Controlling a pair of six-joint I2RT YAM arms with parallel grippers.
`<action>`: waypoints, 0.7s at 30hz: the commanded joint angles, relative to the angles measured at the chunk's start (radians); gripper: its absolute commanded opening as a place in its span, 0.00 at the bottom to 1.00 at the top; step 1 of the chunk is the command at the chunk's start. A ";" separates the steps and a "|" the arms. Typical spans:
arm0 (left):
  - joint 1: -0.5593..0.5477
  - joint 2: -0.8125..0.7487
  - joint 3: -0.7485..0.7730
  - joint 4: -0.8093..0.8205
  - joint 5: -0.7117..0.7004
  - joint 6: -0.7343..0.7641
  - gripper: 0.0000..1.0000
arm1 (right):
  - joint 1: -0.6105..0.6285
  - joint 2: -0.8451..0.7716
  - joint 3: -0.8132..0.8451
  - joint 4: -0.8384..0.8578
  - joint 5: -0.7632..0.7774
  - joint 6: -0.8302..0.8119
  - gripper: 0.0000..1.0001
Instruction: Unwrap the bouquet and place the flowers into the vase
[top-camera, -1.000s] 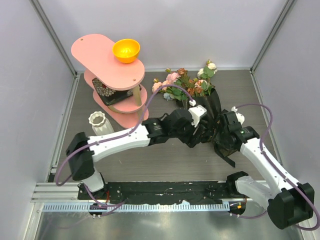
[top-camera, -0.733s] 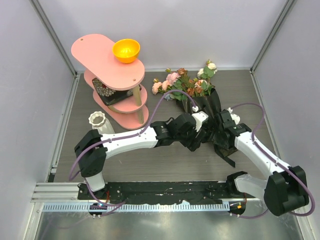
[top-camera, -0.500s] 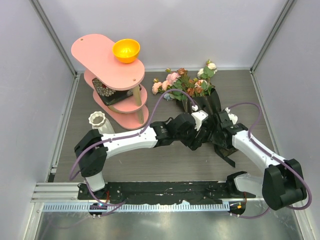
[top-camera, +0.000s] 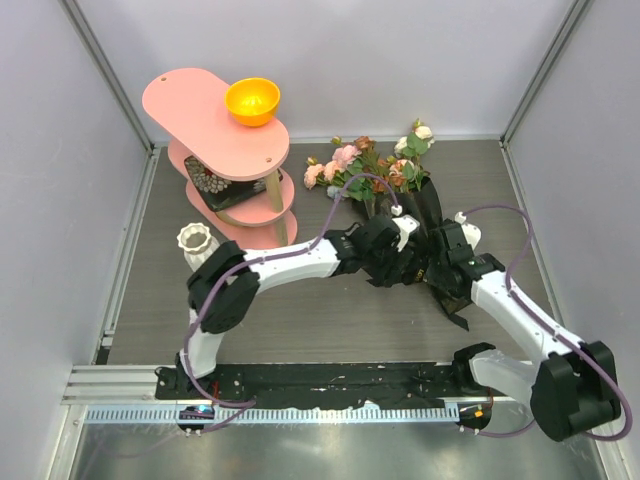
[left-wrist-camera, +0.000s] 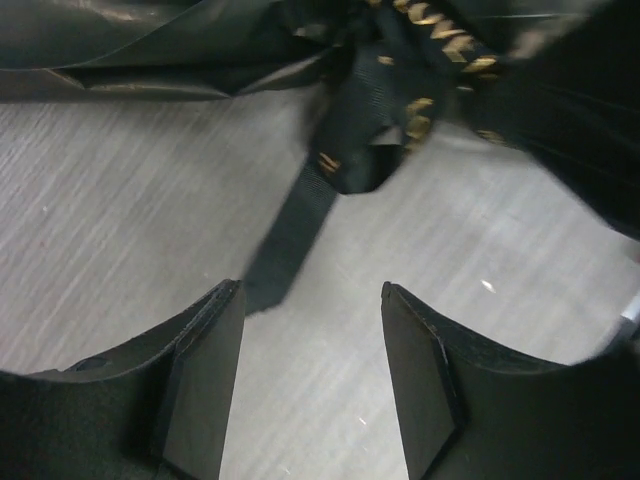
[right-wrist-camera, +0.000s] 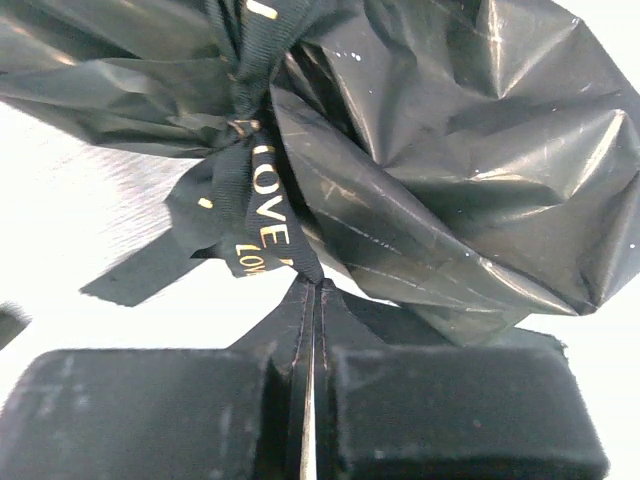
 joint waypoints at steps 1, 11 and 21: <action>0.009 0.125 0.144 -0.120 -0.080 0.139 0.60 | -0.001 -0.099 0.025 -0.017 -0.011 0.044 0.01; -0.027 0.253 0.249 -0.191 -0.183 0.202 0.60 | -0.001 -0.155 0.022 -0.055 -0.020 0.058 0.01; -0.075 0.312 0.262 -0.200 -0.200 0.182 0.64 | -0.001 -0.186 0.031 -0.058 -0.038 0.073 0.01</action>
